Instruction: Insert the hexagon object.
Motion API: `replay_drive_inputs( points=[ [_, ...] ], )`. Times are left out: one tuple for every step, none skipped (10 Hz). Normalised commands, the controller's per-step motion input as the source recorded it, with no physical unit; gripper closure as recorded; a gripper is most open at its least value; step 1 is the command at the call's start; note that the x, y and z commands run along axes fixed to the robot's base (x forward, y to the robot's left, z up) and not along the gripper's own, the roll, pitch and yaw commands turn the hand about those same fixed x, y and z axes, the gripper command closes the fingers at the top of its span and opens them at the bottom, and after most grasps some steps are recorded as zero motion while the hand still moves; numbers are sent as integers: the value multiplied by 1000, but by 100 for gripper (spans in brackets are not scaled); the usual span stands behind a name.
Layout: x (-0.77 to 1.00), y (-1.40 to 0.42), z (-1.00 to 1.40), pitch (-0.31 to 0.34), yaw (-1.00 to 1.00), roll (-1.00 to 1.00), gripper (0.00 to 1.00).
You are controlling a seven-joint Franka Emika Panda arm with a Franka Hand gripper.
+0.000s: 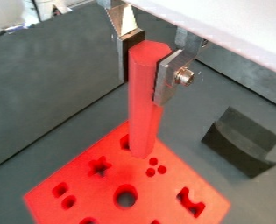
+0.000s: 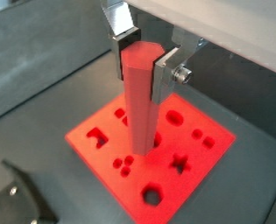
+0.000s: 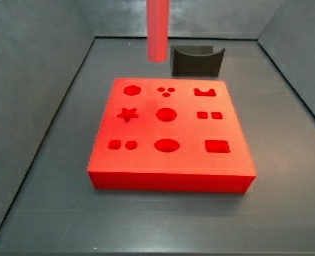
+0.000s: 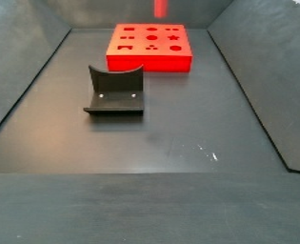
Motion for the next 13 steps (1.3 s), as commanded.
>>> replay_drive_inputs(
  points=[
    [-160,469,-523,-116,0,0,100],
    [-343,357,-483,-184,-89,0,100],
    [-506,20,-466,-281,0,-3,100],
    [-443,0,-331,-260,0,0,100],
    [-206,0,-191,-70,0,0,100],
    [-171,0,-206,0,-26,0,100],
    [-191,0,-217,-10,-31,0,100],
    [-126,0,-223,0,-6,0,100],
    [-94,-9,-269,-17,0,0,100],
    [-80,-6,-223,-39,0,0,100],
    [-37,0,-177,-40,0,0,100],
    [0,0,-149,-43,0,0,100],
    [0,-11,-177,-63,0,0,100]
  ],
)
